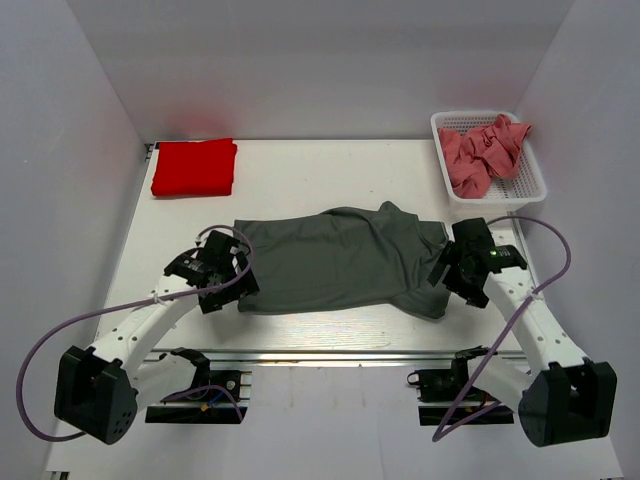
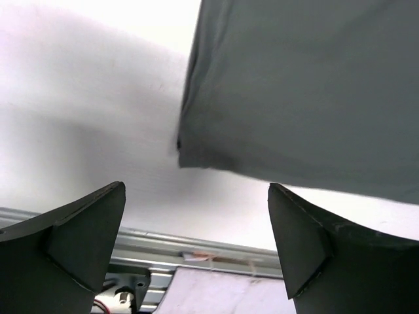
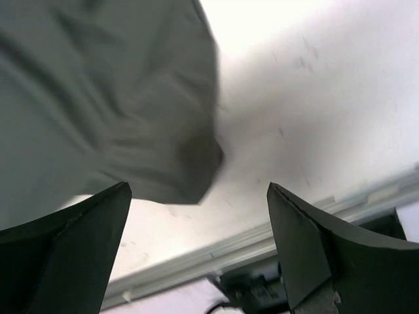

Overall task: Fold and stack the t-shirts
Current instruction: Flatten out the tshirt

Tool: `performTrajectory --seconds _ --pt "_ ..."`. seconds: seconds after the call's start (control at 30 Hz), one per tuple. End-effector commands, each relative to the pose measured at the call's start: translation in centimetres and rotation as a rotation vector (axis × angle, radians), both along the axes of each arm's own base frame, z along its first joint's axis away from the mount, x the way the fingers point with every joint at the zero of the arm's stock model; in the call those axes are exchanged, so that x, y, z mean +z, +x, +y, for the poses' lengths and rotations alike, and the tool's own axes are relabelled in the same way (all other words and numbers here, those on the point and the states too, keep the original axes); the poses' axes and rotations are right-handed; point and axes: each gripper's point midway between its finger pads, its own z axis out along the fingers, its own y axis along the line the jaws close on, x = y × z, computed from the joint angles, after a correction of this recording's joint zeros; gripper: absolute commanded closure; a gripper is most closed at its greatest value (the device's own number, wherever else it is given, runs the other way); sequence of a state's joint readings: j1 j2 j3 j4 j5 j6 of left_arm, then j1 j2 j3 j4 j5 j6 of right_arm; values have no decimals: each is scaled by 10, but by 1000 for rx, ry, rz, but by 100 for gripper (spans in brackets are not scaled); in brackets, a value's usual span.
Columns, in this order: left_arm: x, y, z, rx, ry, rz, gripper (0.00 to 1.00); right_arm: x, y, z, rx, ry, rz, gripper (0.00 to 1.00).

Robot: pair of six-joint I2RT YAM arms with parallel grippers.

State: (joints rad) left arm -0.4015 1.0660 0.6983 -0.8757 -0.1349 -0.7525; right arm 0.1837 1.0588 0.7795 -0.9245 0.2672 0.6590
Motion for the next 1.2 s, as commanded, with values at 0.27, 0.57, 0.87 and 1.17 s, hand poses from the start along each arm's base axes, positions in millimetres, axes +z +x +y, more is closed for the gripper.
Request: performTrajectory --seconds 0.27,0.57,0.87,1.17 --pt "-3 8 -7 -32 -24 -2 0 8 14 7 60 30 -64 10" --pt "-35 4 -17 -56 -76 34 28 -41 -15 27 60 145 101 19" --pt "-45 9 -25 -74 -104 9 61 -68 -14 42 83 227 104 40" --pt "-10 56 -40 -128 -136 -192 100 -26 27 53 196 250 -69 100"
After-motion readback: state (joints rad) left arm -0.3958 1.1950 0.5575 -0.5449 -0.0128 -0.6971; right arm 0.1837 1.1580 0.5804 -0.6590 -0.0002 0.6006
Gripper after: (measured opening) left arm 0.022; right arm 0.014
